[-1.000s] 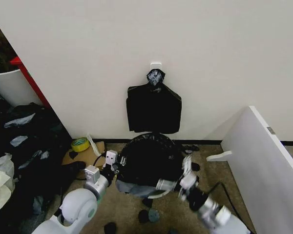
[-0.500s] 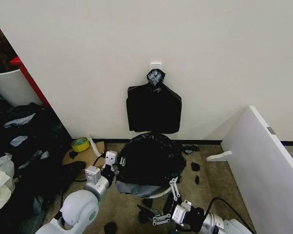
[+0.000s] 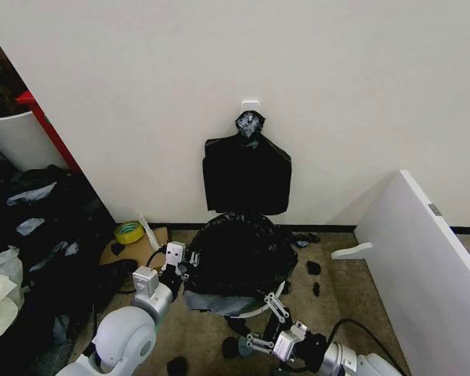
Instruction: Place the garbage bag over the trash bin.
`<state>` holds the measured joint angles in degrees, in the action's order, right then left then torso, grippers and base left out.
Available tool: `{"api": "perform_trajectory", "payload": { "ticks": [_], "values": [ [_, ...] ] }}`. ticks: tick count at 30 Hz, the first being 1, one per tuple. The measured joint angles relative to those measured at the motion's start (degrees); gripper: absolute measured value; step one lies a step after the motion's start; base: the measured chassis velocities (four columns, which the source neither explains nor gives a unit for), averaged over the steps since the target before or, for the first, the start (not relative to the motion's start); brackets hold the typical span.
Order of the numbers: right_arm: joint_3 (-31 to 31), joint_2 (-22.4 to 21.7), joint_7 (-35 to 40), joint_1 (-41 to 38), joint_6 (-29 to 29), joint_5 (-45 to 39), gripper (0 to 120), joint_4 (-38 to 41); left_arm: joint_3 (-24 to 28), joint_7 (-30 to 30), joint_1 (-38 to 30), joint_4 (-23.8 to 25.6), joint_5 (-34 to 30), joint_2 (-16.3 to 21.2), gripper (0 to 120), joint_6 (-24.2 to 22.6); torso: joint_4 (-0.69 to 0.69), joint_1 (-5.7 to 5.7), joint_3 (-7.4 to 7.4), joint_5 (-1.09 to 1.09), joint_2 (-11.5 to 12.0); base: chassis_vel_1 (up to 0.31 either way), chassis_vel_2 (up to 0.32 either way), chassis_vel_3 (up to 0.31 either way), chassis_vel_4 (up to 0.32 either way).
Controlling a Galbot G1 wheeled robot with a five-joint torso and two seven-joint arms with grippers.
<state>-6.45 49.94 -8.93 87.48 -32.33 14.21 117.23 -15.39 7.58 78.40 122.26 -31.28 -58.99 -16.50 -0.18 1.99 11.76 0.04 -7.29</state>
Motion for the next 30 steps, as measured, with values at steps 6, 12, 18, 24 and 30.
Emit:
{"api": "perform_trajectory", "payload": {
  "ticks": [6, 12, 18, 24, 30],
  "values": [
    [0.0, 0.6, -0.1, 0.3, -1.2, 1.0, 23, -0.9, -0.9, 0.0, 0.8, 0.9, 0.1, -0.1, 0, -0.1, 0.0, 0.0, 0.0, 0.0, 0.0, 0.0, 0.0, 0.0, 0.0],
    [0.3, 1.2, -0.3, 0.2, -2.5, 1.1, 3, -2.1, -1.5, 0.1, 1.1, 1.4, 0.1, -0.1, 0, -0.2, 0.0, 0.0, 0.0, 0.0, 0.0, 0.0, 0.0, 0.0, 0.0],
    [0.7, 1.6, -2.1, -0.9, -4.8, -0.8, 0, -4.2, -2.0, 1.1, 0.8, 1.6, -1.2, 0.0, 0, -0.9, 0.0, 0.0, 0.0, 0.0, 0.0, 0.0, 0.0, 0.0, 0.0],
    [0.7, 2.0, -12.5, -3.1, -10.3, -9.1, 0, -8.8, -3.2, 2.9, -0.4, 1.8, -5.0, -0.3, 0, -2.9, 0.0, 0.0, 0.0, 0.0, 0.0, 0.0, 0.0, 0.0, 0.0],
    [0.4, 3.9, -20.4, -6.1, -14.8, -13.4, 0, -16.1, -3.7, 4.4, -0.8, 2.7, -9.0, -0.4, 0, -6.1, 0.0, 0.0, 0.0, 0.01, 0.0, 0.0, 0.0, 0.0, 0.0]
  ]
}}
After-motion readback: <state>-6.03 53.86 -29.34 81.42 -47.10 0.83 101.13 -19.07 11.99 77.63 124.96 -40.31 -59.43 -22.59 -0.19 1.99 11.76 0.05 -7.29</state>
